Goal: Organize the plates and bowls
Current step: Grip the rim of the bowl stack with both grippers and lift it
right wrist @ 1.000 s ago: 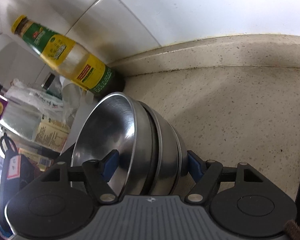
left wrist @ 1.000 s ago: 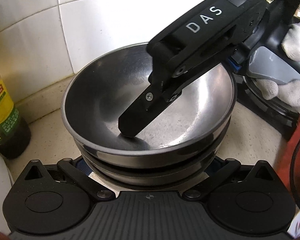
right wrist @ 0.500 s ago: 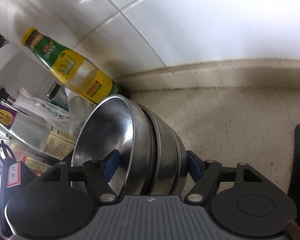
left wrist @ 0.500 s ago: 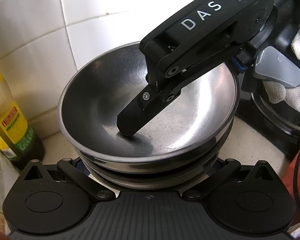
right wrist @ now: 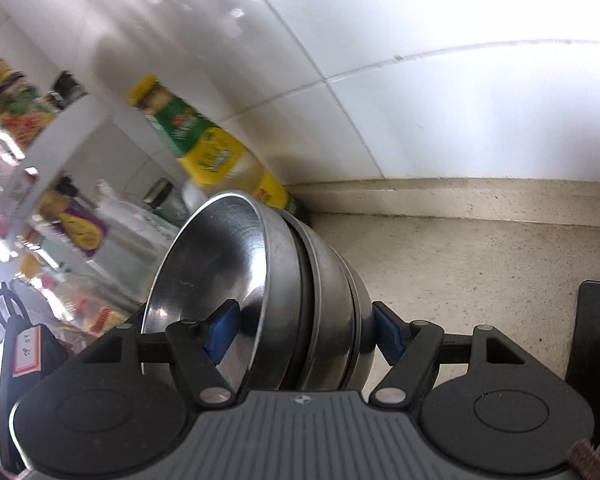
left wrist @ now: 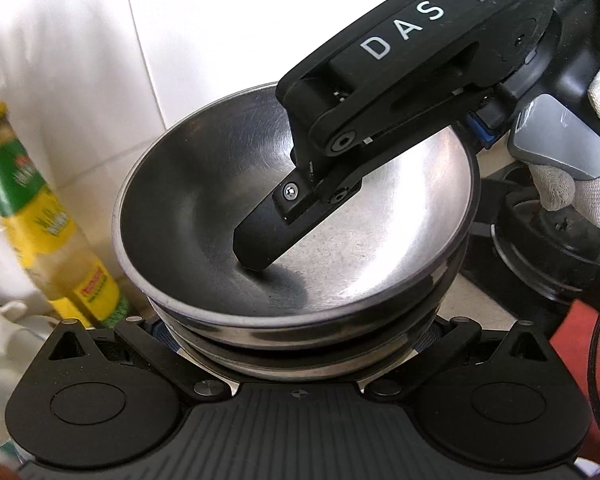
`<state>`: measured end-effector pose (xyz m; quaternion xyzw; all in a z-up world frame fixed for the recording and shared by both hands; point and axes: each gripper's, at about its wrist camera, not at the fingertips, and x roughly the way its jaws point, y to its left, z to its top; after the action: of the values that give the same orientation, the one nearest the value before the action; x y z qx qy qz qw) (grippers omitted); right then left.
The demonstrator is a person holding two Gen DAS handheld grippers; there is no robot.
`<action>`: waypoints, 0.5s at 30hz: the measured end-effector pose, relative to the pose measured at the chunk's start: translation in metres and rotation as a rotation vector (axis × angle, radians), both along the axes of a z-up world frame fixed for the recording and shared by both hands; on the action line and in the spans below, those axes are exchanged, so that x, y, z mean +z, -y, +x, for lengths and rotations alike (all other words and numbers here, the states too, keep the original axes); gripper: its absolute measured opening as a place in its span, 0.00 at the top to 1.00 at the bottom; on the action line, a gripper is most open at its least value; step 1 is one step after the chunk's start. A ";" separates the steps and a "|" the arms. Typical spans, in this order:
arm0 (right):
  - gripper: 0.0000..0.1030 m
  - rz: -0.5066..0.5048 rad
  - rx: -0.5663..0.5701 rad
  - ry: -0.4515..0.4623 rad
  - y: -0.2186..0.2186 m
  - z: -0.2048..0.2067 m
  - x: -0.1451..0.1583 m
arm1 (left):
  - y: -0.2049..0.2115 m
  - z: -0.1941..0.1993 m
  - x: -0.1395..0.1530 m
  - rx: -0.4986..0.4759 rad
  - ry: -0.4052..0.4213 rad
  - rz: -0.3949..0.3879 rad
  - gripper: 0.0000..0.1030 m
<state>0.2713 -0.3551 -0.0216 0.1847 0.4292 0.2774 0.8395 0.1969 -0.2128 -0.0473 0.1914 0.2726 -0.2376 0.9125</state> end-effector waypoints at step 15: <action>0.35 0.042 0.125 -0.010 -0.014 -0.099 0.021 | 0.024 -0.145 0.002 0.131 -0.034 0.020 0.00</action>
<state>0.1722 -0.3414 -0.0006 0.1765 0.4383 0.3372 0.8143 0.0517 -0.2364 -0.0457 0.1782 0.3026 -0.1777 0.9193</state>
